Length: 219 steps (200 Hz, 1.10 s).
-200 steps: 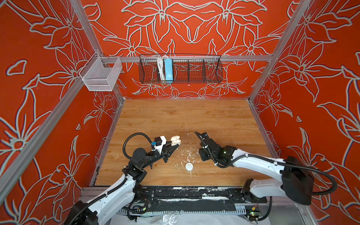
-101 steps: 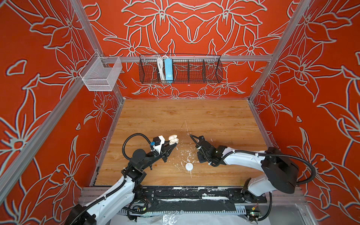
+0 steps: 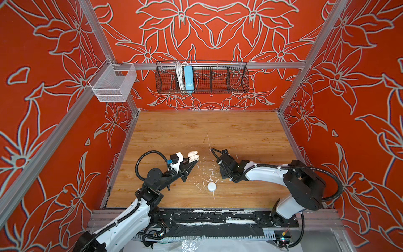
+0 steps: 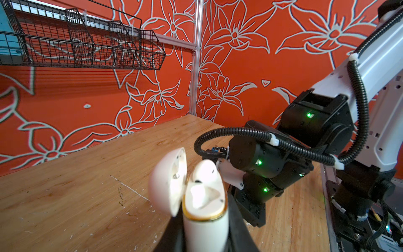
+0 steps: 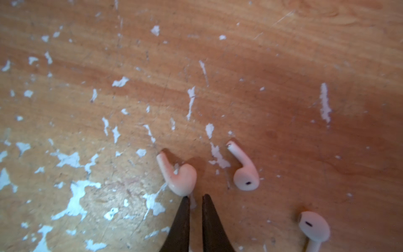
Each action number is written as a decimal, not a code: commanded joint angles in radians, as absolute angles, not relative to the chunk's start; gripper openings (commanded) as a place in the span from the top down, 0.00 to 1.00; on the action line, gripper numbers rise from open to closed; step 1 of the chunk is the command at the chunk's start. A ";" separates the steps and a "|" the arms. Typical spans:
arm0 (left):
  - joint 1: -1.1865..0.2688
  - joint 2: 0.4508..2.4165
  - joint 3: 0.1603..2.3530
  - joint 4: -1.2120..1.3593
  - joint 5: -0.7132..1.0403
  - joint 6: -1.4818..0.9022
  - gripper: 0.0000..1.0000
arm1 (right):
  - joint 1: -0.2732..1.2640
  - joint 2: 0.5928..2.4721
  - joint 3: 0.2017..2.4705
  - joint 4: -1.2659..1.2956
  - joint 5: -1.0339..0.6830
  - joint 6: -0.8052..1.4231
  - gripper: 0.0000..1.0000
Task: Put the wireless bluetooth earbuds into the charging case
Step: 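Move the open right gripper over the loose white earbuds on the table, then lower the right gripper and close it on a white earbud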
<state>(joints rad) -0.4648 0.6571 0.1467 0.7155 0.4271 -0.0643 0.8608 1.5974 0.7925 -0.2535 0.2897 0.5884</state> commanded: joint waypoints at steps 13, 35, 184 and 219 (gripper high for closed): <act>-0.468 0.632 0.136 0.739 0.423 -0.066 1.00 | 0.848 1.623 0.835 -0.246 0.308 0.602 0.85; -0.468 0.629 0.135 0.738 0.420 -0.066 1.00 | 0.848 1.658 0.861 -0.236 0.298 0.599 0.86; -0.468 0.596 0.121 0.712 0.346 -0.069 1.00 | 0.848 1.839 1.141 -0.283 0.262 0.551 0.84; -0.468 0.580 0.121 0.704 0.346 -0.067 1.00 | 0.861 1.813 1.122 -0.318 0.305 0.575 0.58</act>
